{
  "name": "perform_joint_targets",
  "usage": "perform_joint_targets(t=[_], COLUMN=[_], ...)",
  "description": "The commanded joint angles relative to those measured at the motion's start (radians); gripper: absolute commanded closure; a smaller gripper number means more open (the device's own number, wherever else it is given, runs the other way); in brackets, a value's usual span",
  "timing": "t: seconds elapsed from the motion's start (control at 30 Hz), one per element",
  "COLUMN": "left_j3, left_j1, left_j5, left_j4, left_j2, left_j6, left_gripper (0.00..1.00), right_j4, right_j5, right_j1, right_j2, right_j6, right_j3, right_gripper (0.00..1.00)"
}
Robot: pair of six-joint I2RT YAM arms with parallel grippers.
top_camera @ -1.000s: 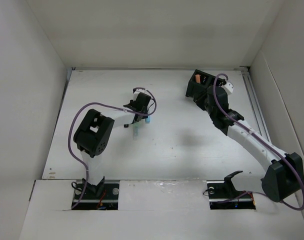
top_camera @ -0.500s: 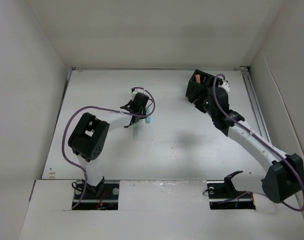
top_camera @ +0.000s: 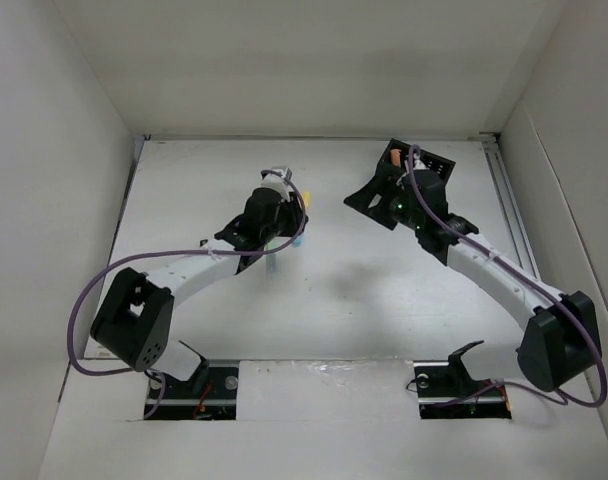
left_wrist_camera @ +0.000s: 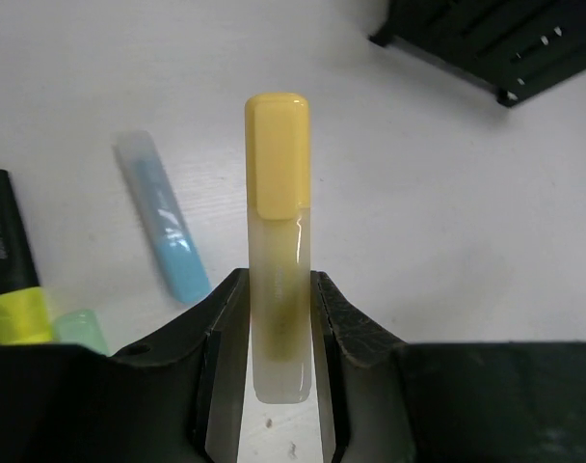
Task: Sort the stationery into containers
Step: Pick up the stationery from the center of the board, then place the stationery in the storage box.
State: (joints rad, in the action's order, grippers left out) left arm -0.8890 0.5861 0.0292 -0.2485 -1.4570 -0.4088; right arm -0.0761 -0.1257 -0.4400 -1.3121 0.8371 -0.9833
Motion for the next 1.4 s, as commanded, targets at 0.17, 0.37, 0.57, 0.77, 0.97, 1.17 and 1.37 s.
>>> perform_joint_targets(t=[0.17,0.37,0.57,0.77,0.97,1.17,1.37], left_j3=[0.064,0.076,0.076,0.076,0.067,0.067,0.104], left_j1=[0.018,0.018,0.018,0.018,0.018,0.018,0.018], left_j5=[-0.227,-0.295,-0.362,-0.408,-0.410,-0.397,-0.342], left_j4=[-0.153,-0.178,-0.192,-0.192,-0.192,-0.201,-0.232], left_j2=[0.061,0.093,0.093,0.093,0.084,0.075,0.133], left_j6=[0.010,0.010,0.019,0.019,0.028,0.028,0.019], left_gripper=[1.00,1.00,1.00,1.00,1.00,0.82,0.44], right_j4=[0.064,0.064,0.096,0.096,0.096,0.096,0.062], right_j5=[-0.134,-0.123,-0.088,-0.097,-0.097,-0.118,-0.013], right_j1=[-0.082,-0.091,-0.091,-0.091,-0.072,-0.052,0.023], right_j2=[-0.074,-0.150,-0.182,-0.228,-0.271,-0.282,-0.236], right_j6=[-0.038,-0.026,-0.026,-0.026,-0.026,-0.026,-0.038], right_j3=[-0.074,-0.103,-0.121,-0.169,-0.198,-0.198,-0.262], right_gripper=[0.20,0.20,0.29,0.34,0.55,0.93,0.97])
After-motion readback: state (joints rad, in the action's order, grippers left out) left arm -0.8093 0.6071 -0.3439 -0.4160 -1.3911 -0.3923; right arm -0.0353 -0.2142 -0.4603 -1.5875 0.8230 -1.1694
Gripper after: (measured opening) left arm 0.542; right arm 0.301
